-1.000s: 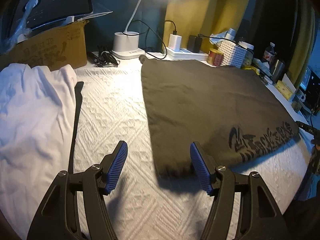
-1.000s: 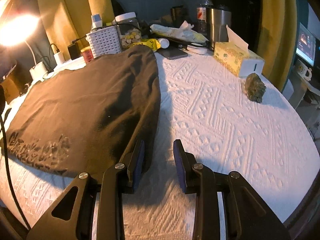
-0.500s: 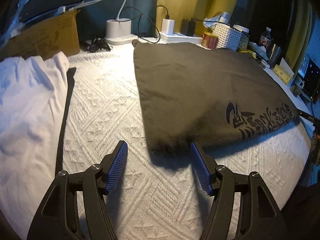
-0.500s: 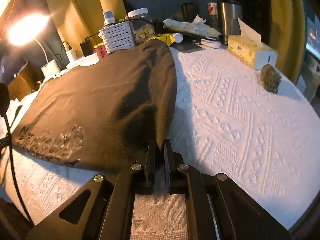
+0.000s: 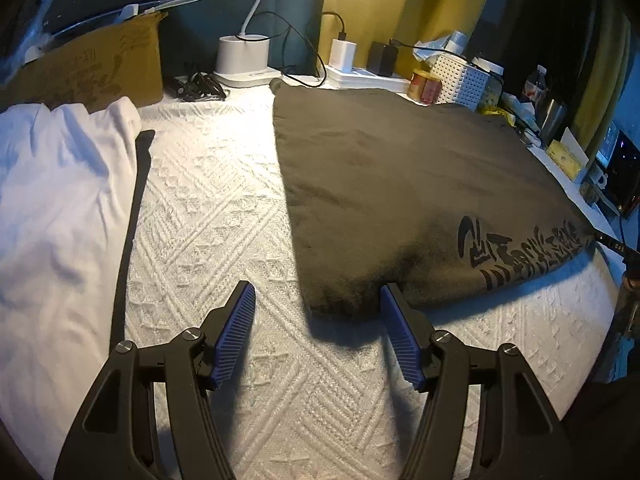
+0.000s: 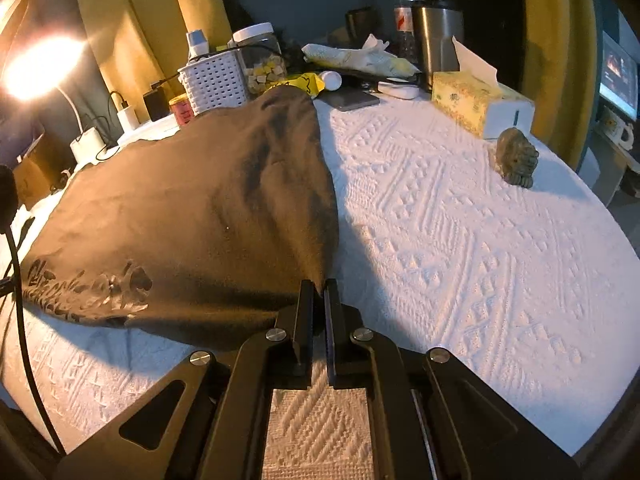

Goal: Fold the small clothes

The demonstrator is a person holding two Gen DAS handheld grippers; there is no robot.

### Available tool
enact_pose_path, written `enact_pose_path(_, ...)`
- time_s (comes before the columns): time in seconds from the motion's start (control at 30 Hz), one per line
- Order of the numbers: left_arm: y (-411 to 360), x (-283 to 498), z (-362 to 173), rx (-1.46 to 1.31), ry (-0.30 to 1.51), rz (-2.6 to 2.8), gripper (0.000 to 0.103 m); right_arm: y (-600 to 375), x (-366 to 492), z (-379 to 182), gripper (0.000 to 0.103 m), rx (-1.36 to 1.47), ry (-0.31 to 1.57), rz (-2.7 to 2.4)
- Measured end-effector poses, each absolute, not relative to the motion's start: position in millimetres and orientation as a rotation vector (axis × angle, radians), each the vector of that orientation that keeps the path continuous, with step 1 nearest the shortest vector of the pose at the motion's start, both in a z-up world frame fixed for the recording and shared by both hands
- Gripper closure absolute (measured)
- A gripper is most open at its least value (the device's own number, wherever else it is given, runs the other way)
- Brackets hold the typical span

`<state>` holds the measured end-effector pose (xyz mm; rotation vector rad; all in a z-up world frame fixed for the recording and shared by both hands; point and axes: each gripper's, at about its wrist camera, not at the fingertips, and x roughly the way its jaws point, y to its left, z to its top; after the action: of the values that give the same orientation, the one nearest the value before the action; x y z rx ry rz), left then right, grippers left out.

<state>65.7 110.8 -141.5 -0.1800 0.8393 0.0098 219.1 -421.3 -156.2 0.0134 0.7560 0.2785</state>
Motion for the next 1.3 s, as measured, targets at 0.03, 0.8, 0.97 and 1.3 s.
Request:
enact_pose_path(0.03,108.0,67.5,-142.0,-0.158,0.840,0.012,0.039,-420.9,219.3,-156.4,0.097,0.012,0.757,0.278)
enact_pose_path(0.8,84.9,48.3,-117.4,-0.124,0.835,-0.085,0.097,-412.2,189.5,-136.4,0.097,-0.107,0.713,0.226)
enact_pose_path(0.97,78.7,37.2,-117.5,-0.114,0.838,-0.085,0.097,-416.8,177.3,-138.6,0.098,-0.109,0.714,0.219)
enact_pose_path(1.3,69.0,18.1,-122.6,-0.101,0.846,-0.089,0.097,-422.6,156.4,-144.2,0.097,-0.118,0.719,0.208)
